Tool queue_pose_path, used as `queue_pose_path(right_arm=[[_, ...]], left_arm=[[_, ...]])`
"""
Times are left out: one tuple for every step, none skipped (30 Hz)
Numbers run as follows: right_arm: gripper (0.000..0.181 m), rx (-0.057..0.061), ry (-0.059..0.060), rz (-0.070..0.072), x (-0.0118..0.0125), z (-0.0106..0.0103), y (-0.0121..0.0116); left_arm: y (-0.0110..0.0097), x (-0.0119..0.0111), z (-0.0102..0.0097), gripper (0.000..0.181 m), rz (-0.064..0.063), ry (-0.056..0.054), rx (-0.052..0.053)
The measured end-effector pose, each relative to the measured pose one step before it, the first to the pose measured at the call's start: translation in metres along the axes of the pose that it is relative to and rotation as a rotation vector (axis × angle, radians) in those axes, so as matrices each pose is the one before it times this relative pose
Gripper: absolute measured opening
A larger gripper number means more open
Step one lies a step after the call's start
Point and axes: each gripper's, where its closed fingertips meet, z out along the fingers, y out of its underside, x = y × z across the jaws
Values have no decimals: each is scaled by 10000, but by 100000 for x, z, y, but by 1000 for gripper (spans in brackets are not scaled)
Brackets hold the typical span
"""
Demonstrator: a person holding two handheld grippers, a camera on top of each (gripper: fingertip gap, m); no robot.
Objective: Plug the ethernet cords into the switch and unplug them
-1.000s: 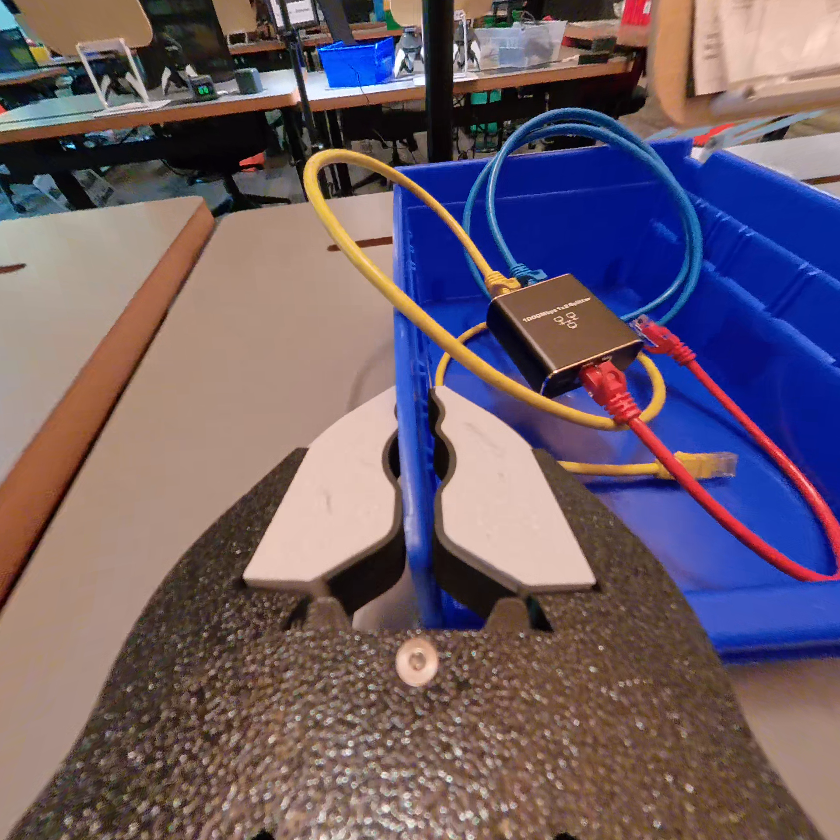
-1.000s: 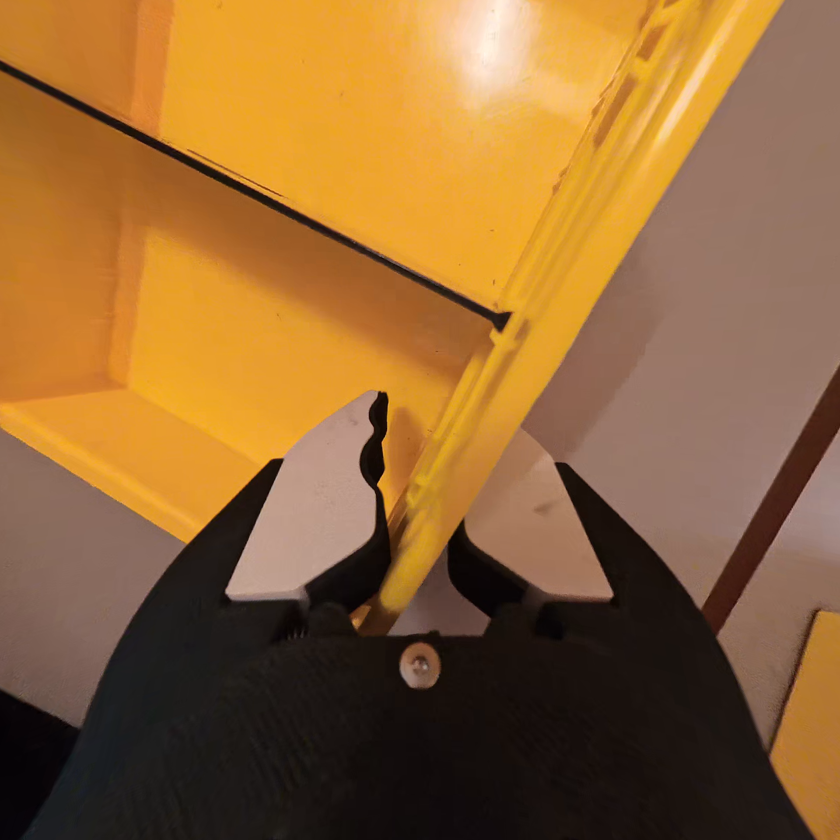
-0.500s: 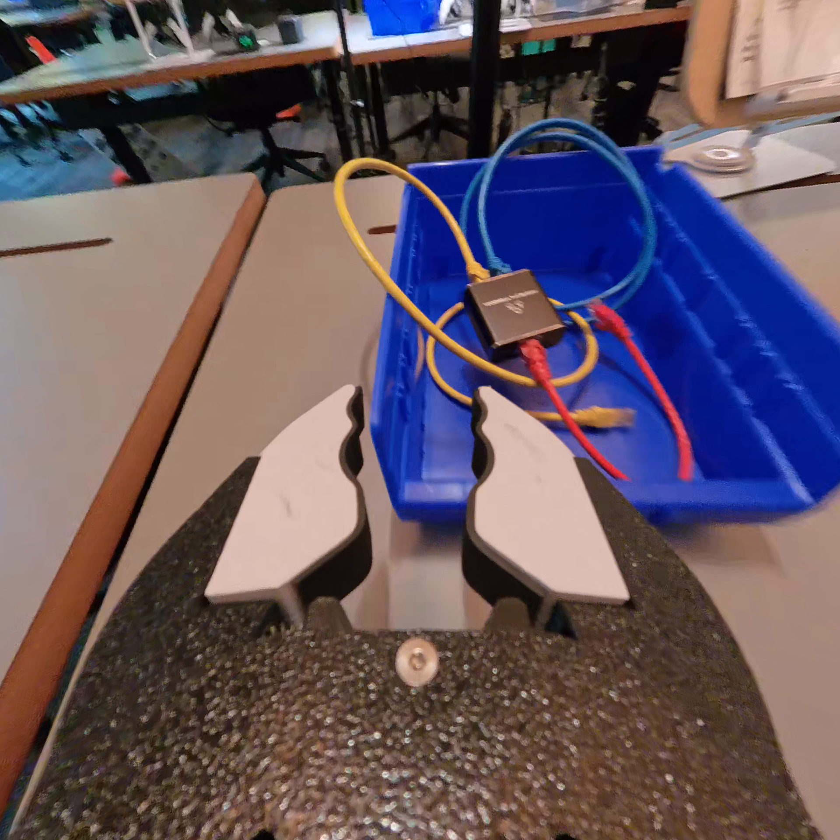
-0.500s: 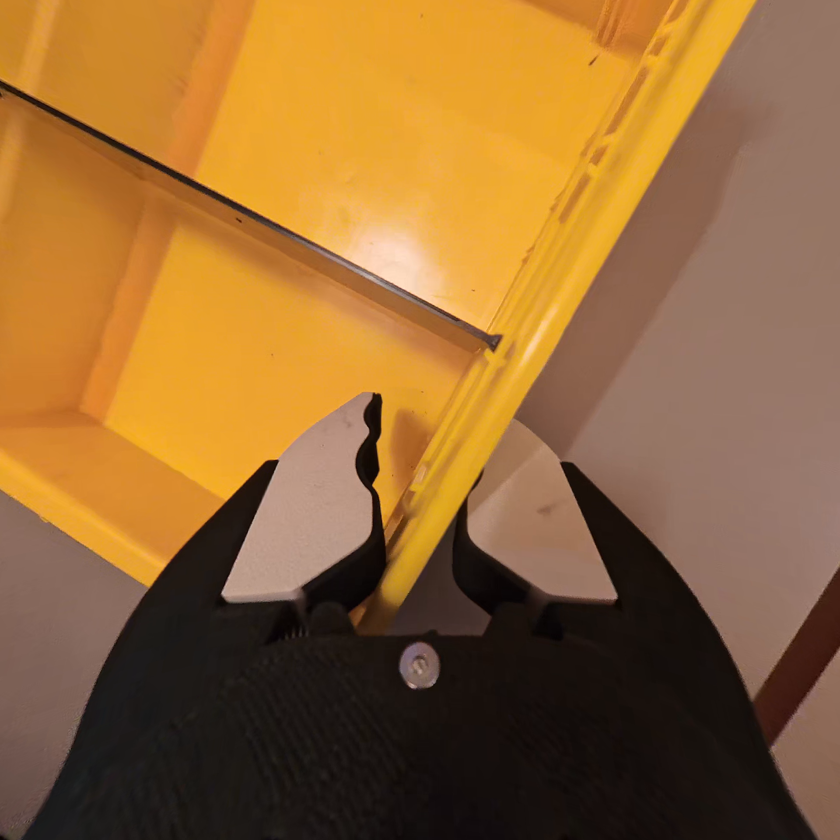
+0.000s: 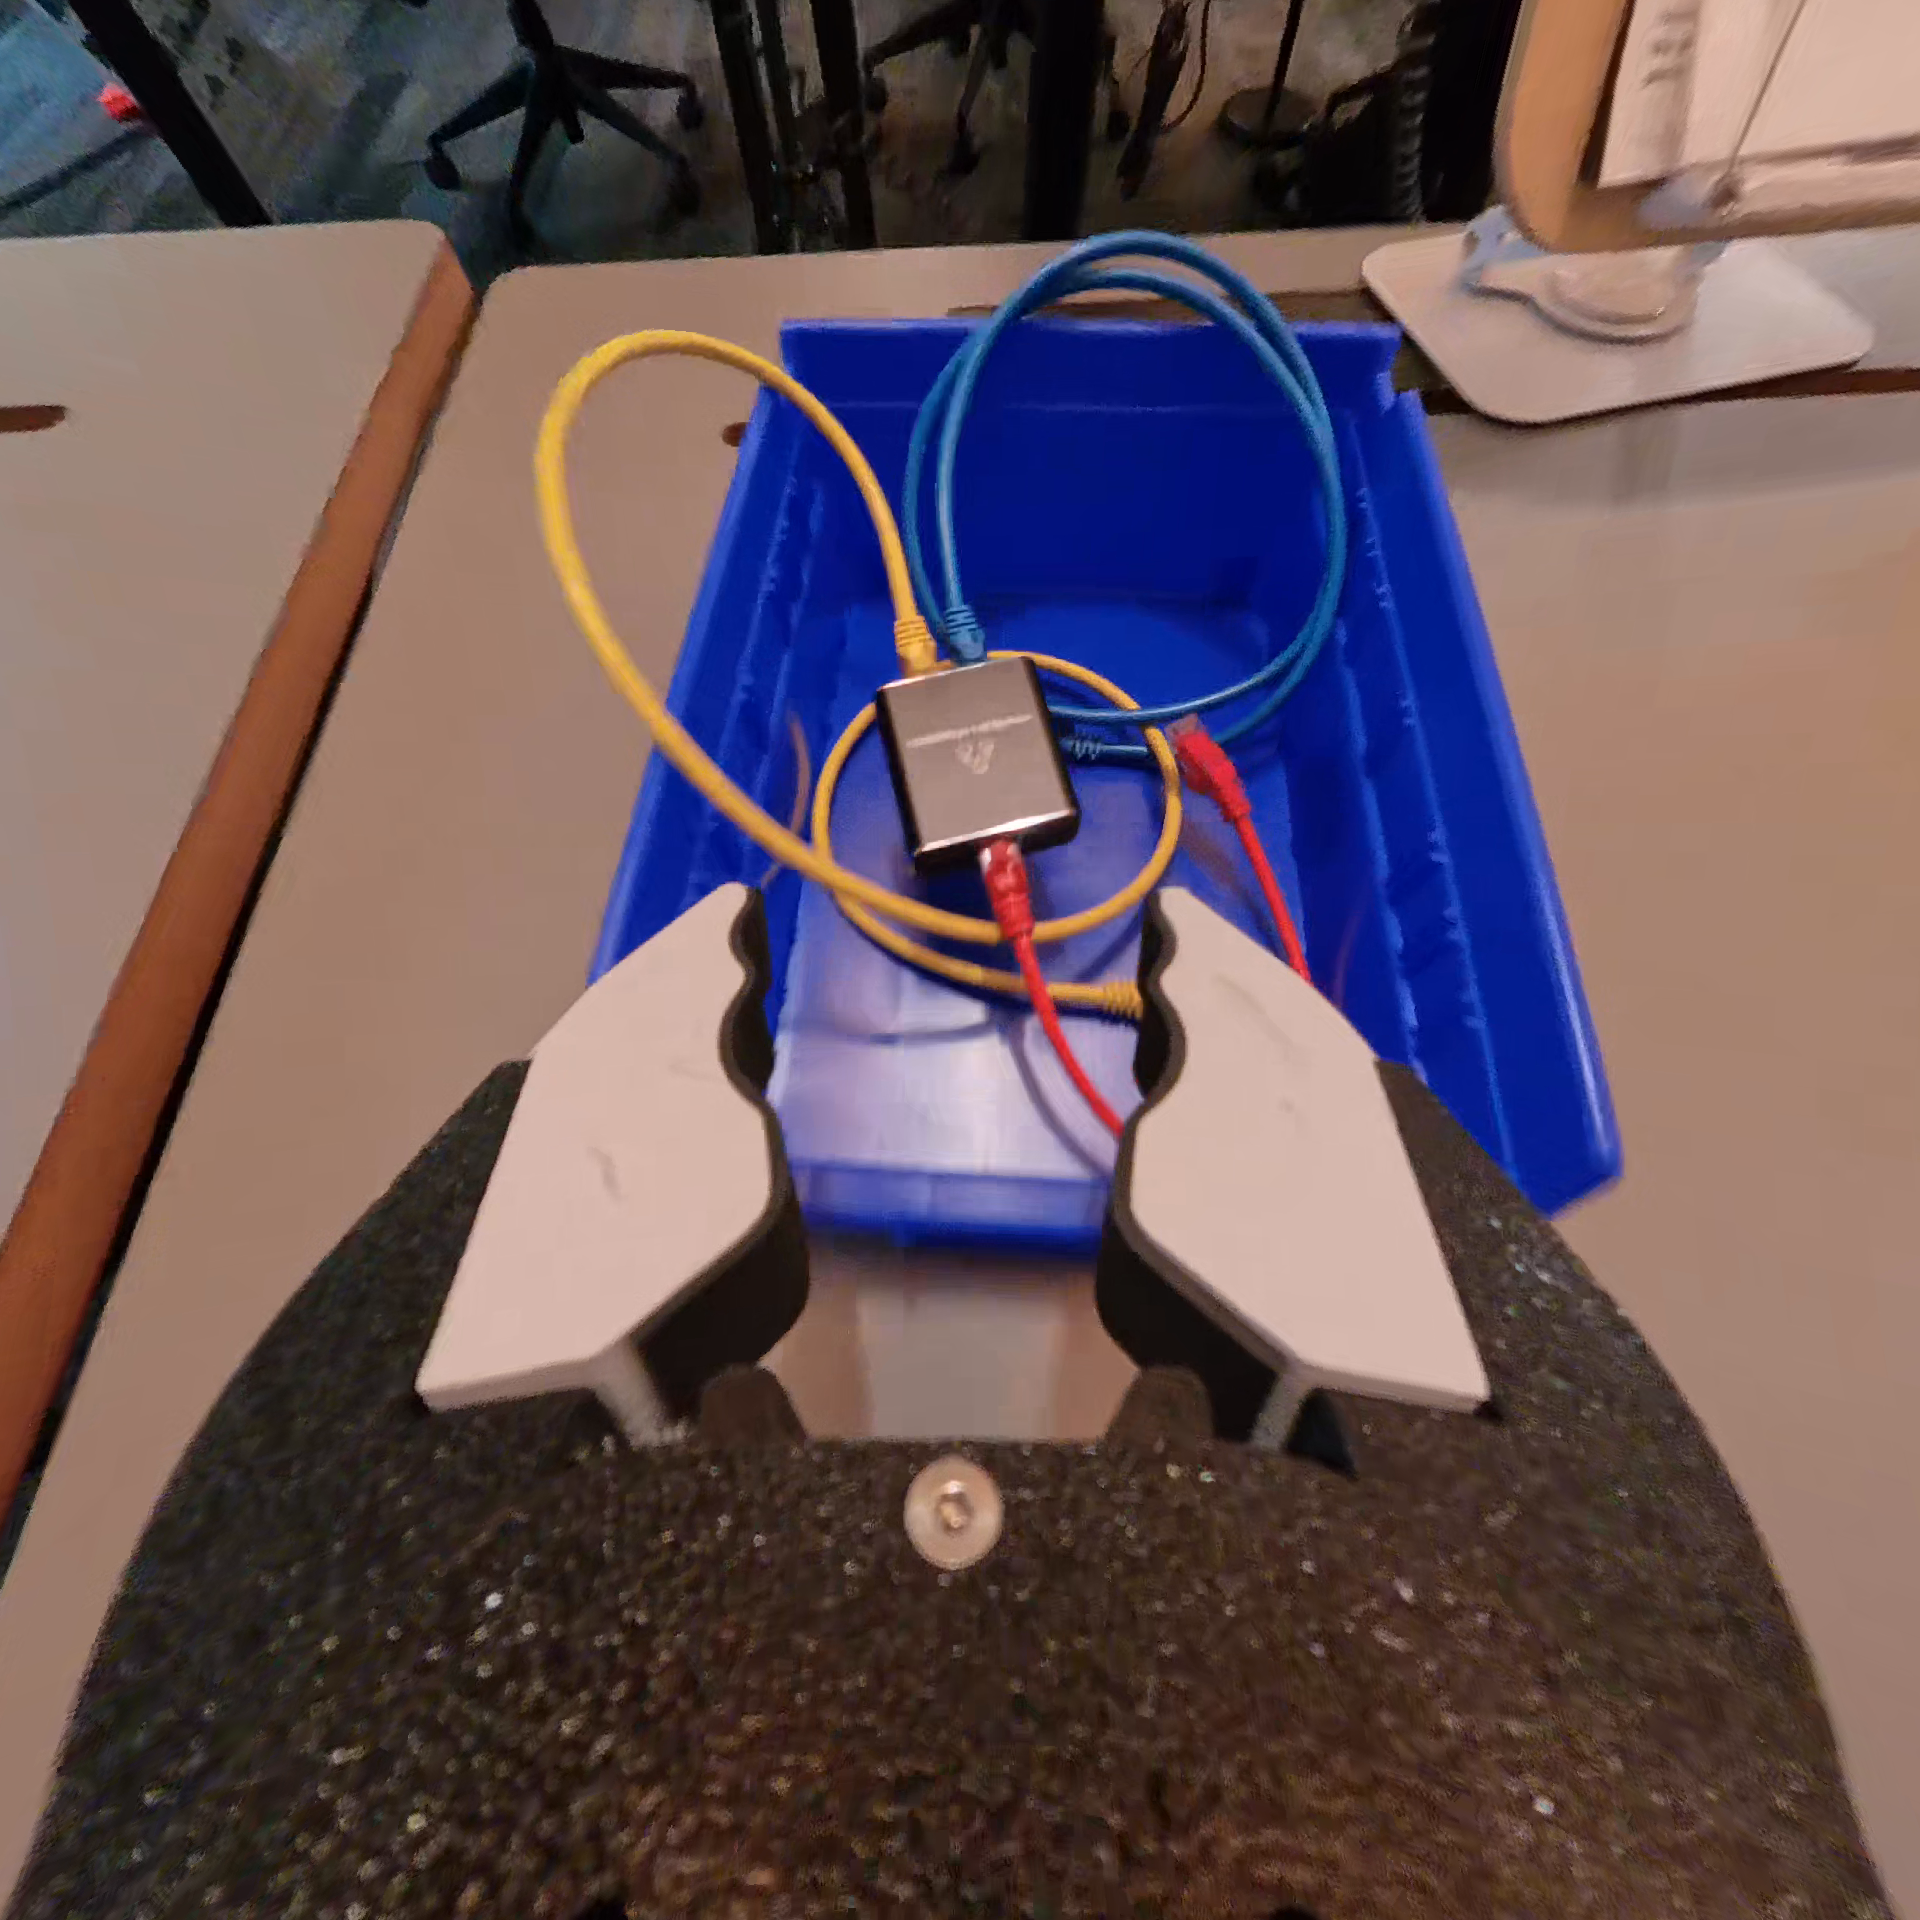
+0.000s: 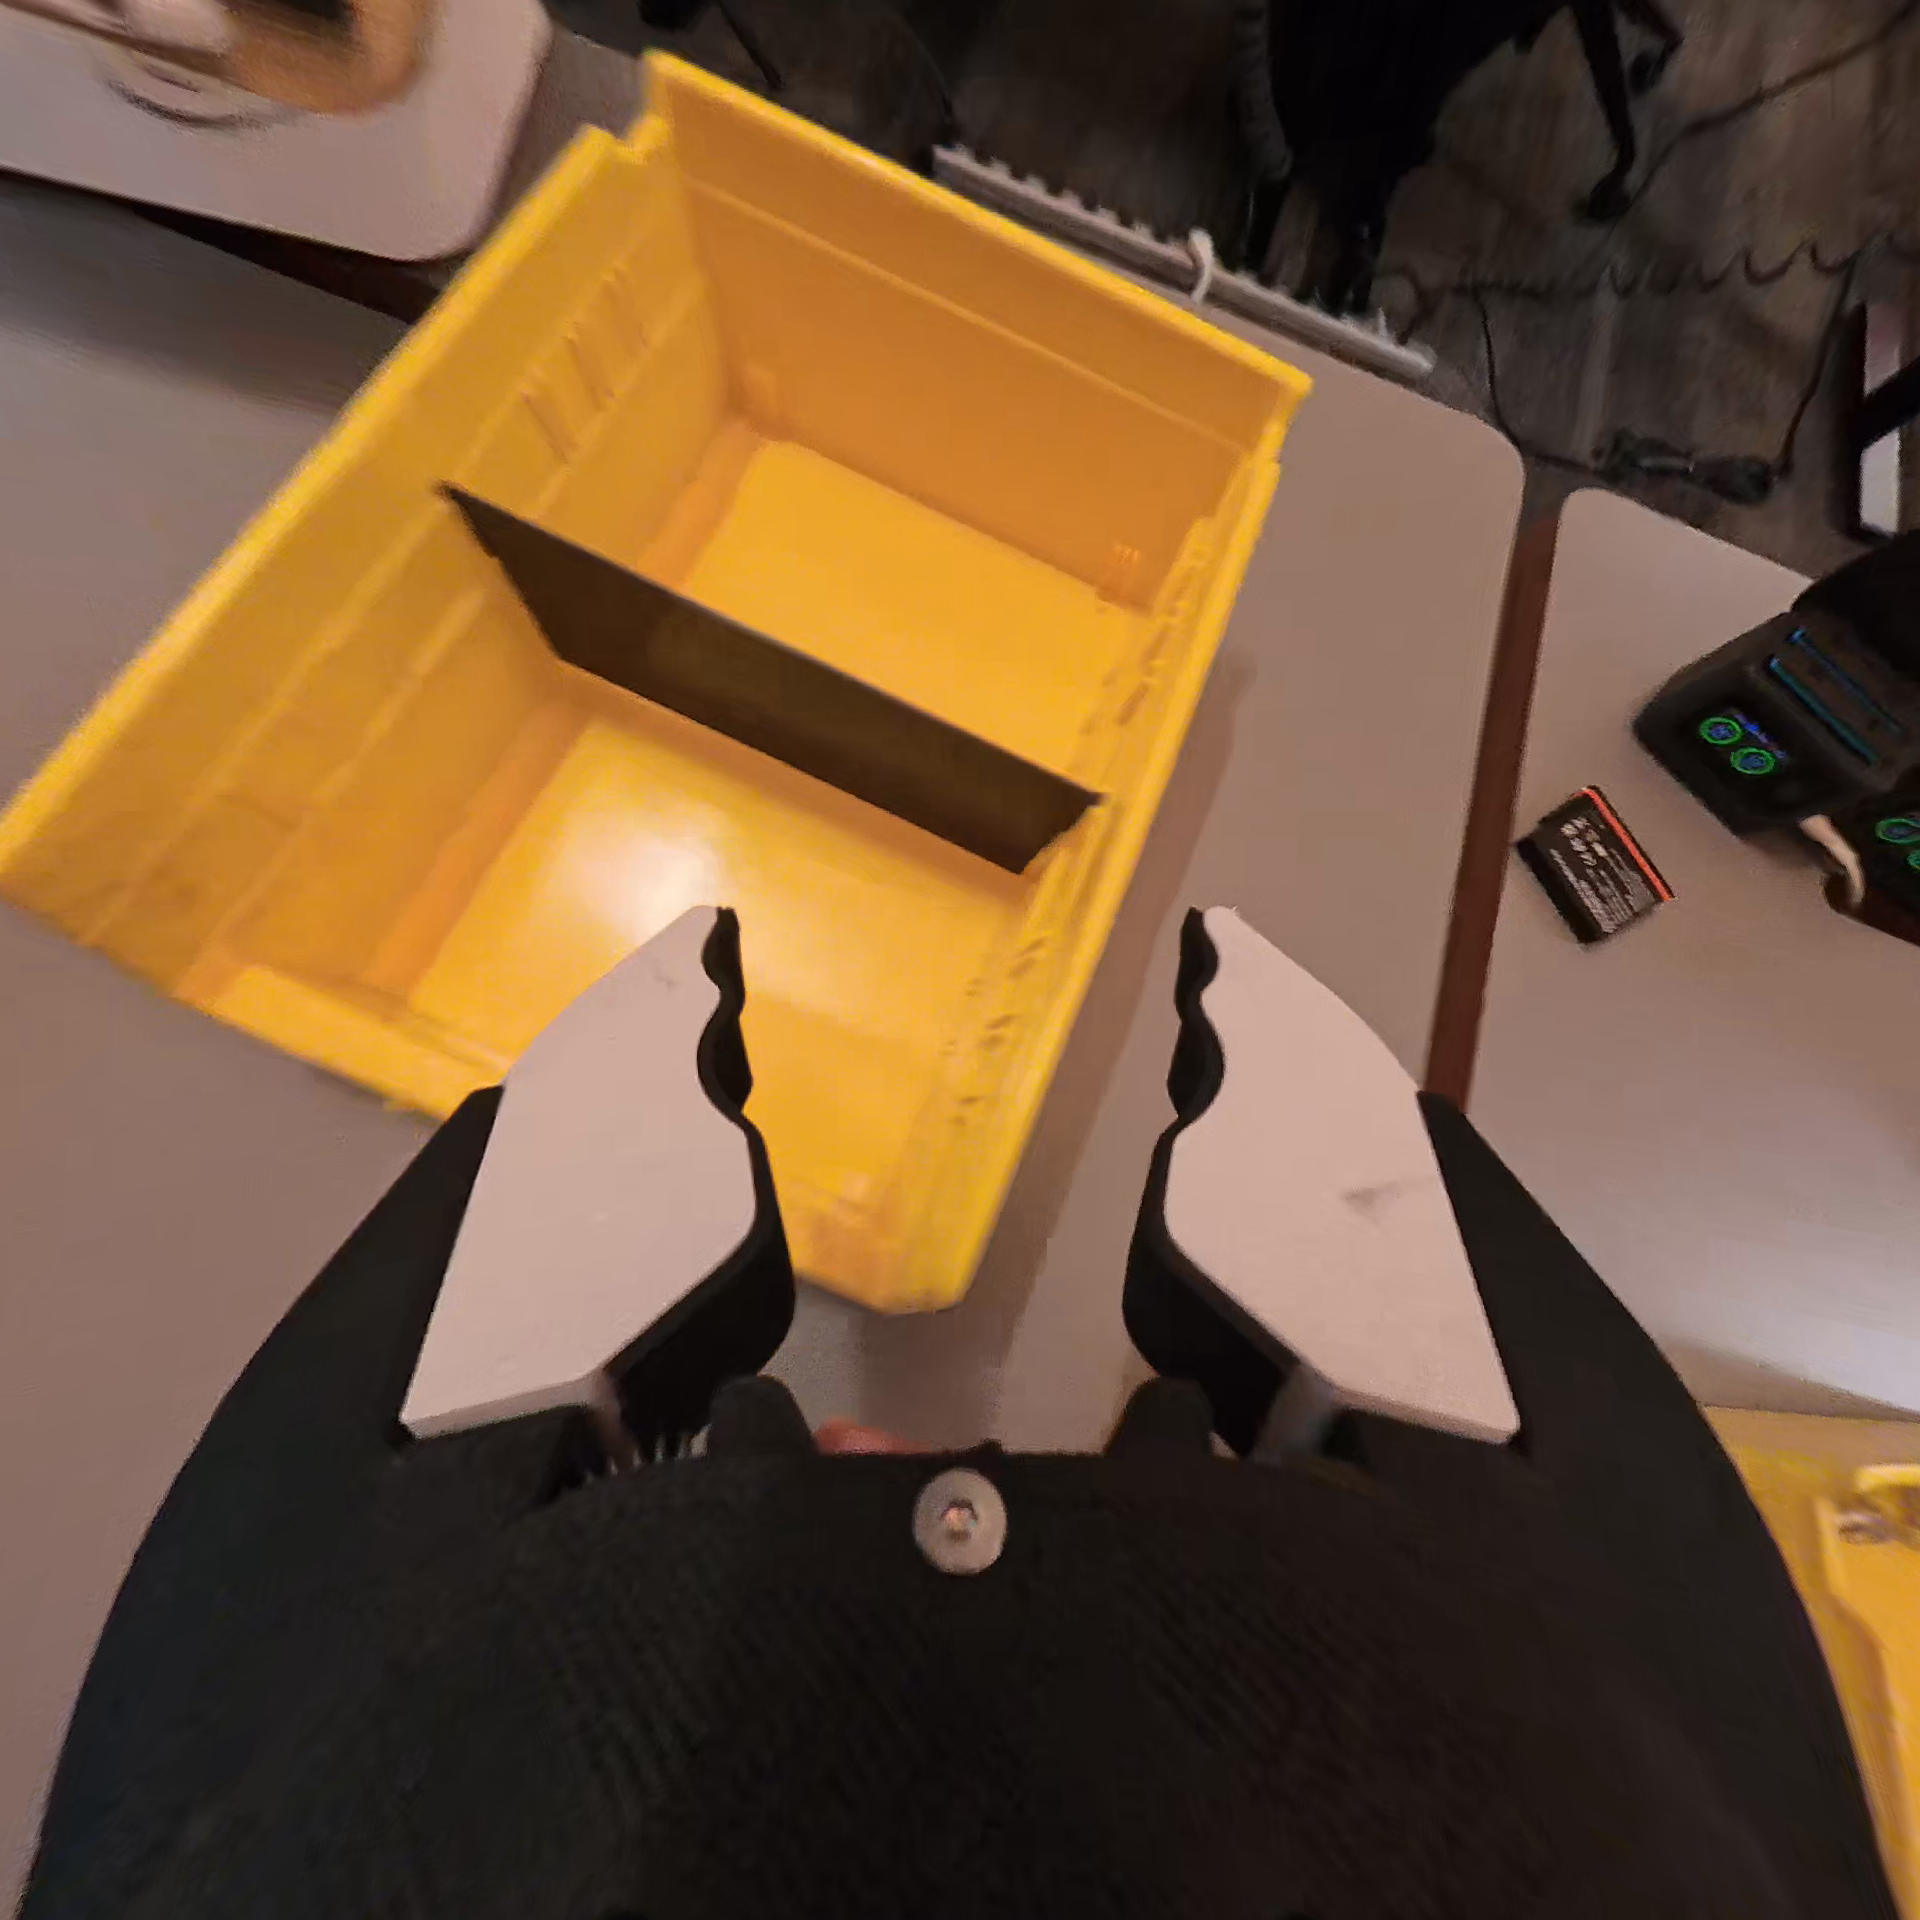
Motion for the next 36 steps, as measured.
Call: queue_pose_path(right_arm=[[79, 319, -155, -24, -1564, -632, 110], [78, 322, -215, -29, -1712, -521, 147], [77, 267, -294, -33, -1896, -463, 242], [76, 299, -283, 12, -1920, -362, 229], [74, 269, -205, 41, -1828, -263, 276], [73, 258, -120, 94, -1733, -152, 239], [71, 289, -137, 43, -1748, 27, 158], [70, 304, -120, -33, -1711, 219, 74], [68, 252, -36, -108, -1550, 381, 23], [66, 172, -8, -169, -1458, 575, 43], [66, 101, -109, -181, -1510, 758, 8], [66, 32, -194, -199, -1526, 876, -17], [66, 62, -99, -126, -1284, 959, -96], [66, 81, -139, -30, -1332, 938, -122], [67, 108, -324, -73, -1557, 815, -134], [67, 241, -399, -125, -1568, 753, -186], [67, 318, -296, -83, -1267, 695, -144], [66, 217, -140, -67, -812, 590, 19], [65, 88, -112, -70, -558, 355, 119], [65, 98, -199, -136, -470, 175, 109], [65, -7, -268, -184, -321, 59, 268], [66, -110, -55, -93, 137, -50, 403], [66, -78, 181, 64, 545, -133, 332], [66, 28, 111, 191, 486, -172, 148], [66, 120, 1, 291, 344, -183, 11], [65, 164, -25, 321, 297, -192, -74], [64, 156, -17, 295, 270, -185, -71], [63, 131, -41, 237, 198, -131, -63], [63, 88, -107, 155, 61, -79, -24], [62, 1, -95, 99, 3, -70, 43], [62, -34, -6, 52, 71, -40, 53], [62, -32, 61, 14, 128, 14, 78], [62, -56, 19, 15, 30, 68, 140], [62, -44, -82, 22, -158, 101, 129], [62, -11, -121, 12, -244, 92, 79], [62, -30, -74, -7, -184, 94, 101]], left_arm=[[-8, 476, 1747, 71, 148, -84, -331], [73, -82, 1737, 71, 110, -357, -347], [147, -465, 1605, 73, 20, -545, -332], [227, -416, 1440, 78, -100, -457, -367], [286, -149, 1216, 83, -186, -239, -388], [243, 261, 958, 80, -188, 61, -329], [221, 502, 729, 79, -128, 245, -294], [189, 335, 620, 82, -80, 142, -262], [148, 72, 547, 83, -52, 2, -224], [116, -92, 461, 82, -38, -63, -200], [26, -181, 322, 80, -74, -104, -128], [-14, -9, 212, 76, -31, 16, -75], [67, -34, 211, 74, 22, 8, -93], [148, -185, 240, 74, -1, -98, -150], [143, -84, 212, 73, 5, -52, -157], [28, 5, 164, 73, -3, -51, -71], [-9, 13, 157, 74, 32, -67, -11], [-1, -19, 144, 74, 76, -92, -5], [11, -28, 99, 74, 64, -86, -8], [-5, 82, 70, 71, 28, 2, 26], [17, 244, 89, 69, 42, 121, 21], [67, 266, 81, 66, 61, 153, -39], [-3, 170, 20, 63, 87, 97, -32], [-95, -43, -40, 60, 103, -74, 73], [-162, -45, -85, 58, 144, -114, 138], [-257, -71, -164, 55, 108, -142, 205], [-438, -119, -266, 55, -13, -123, 339], [-589, -42, -328, 55, -130, -10, 439], [-612, 42, -328, 55, -274, 71, 445], [-533, 14, -278, 55, -360, 34, 383], [-452, 29, -195, 54, -286, -58, 340], [-476, 118, -112, 54, -124, -84, 365], [-465, 124, -79, 54, -32, -142, 348], [-403, 118, -94, 54, -55, -163, 314], [-319, 260, -44, 54, -132, -11, 304], [-177, 292, -44, 53, -128, 64, 209]])
